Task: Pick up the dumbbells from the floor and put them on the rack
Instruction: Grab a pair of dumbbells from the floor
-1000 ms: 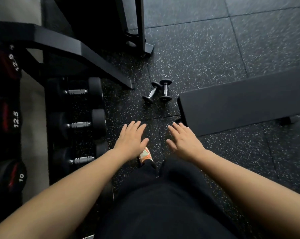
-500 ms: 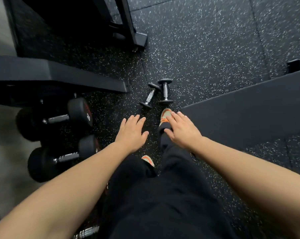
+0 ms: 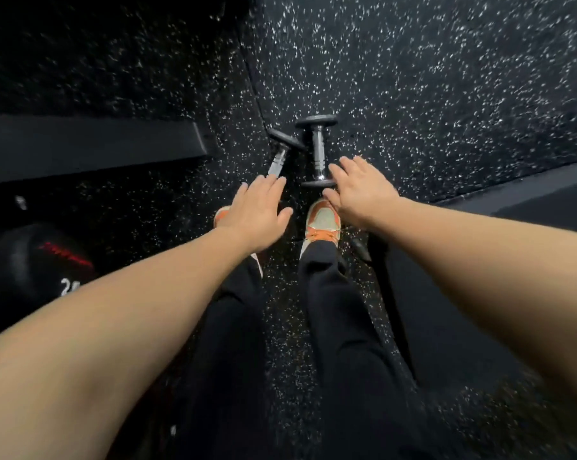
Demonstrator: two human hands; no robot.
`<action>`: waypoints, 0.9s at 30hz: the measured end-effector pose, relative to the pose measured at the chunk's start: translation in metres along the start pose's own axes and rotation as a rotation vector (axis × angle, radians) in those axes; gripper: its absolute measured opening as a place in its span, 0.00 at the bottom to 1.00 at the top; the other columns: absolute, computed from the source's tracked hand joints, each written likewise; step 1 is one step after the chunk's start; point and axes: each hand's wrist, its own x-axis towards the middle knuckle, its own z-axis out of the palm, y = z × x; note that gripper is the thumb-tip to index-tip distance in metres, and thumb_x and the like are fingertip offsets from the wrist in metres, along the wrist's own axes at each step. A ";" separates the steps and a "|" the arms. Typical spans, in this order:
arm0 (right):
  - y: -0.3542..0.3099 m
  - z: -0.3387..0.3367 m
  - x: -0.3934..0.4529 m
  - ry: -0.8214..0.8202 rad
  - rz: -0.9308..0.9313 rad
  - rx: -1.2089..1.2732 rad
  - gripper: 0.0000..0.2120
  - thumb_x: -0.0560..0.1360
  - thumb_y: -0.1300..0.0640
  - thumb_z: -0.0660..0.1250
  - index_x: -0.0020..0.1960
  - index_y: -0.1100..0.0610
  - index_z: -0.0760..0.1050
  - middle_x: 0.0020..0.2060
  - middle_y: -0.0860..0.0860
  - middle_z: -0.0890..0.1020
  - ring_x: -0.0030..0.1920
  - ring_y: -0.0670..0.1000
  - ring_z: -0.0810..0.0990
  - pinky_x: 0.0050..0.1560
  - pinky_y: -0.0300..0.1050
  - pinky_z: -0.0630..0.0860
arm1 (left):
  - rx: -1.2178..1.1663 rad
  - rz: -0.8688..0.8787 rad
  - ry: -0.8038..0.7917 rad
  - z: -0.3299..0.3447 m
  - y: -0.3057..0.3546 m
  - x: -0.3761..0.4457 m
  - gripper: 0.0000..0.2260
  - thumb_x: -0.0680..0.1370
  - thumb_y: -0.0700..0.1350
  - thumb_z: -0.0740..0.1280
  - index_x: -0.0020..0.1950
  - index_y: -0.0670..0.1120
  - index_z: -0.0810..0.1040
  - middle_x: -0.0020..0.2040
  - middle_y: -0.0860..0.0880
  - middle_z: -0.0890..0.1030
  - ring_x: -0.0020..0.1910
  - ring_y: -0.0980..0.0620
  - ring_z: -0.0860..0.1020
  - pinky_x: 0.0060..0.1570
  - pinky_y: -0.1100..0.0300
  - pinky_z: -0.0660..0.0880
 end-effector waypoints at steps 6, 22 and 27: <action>0.005 0.070 0.099 -0.016 0.046 0.125 0.21 0.82 0.49 0.54 0.66 0.65 0.69 0.63 0.63 0.72 0.63 0.64 0.68 0.66 0.59 0.64 | -0.004 -0.030 -0.048 0.072 -0.050 0.094 0.31 0.81 0.57 0.57 0.79 0.42 0.57 0.79 0.39 0.59 0.77 0.41 0.56 0.74 0.44 0.55; 0.028 0.158 0.261 0.263 0.528 0.923 0.20 0.79 0.51 0.58 0.69 0.55 0.61 0.54 0.55 0.79 0.53 0.61 0.78 0.48 0.47 0.66 | -0.725 -0.455 -0.052 0.167 -0.096 0.245 0.23 0.81 0.60 0.56 0.69 0.47 0.67 0.63 0.38 0.78 0.61 0.36 0.75 0.52 0.53 0.65; 0.024 0.164 0.265 0.291 0.569 1.003 0.20 0.80 0.52 0.58 0.70 0.53 0.60 0.45 0.51 0.74 0.43 0.56 0.71 0.44 0.46 0.64 | -0.761 -0.504 -0.036 0.171 -0.096 0.246 0.23 0.80 0.62 0.55 0.68 0.49 0.68 0.60 0.41 0.79 0.57 0.38 0.76 0.50 0.53 0.65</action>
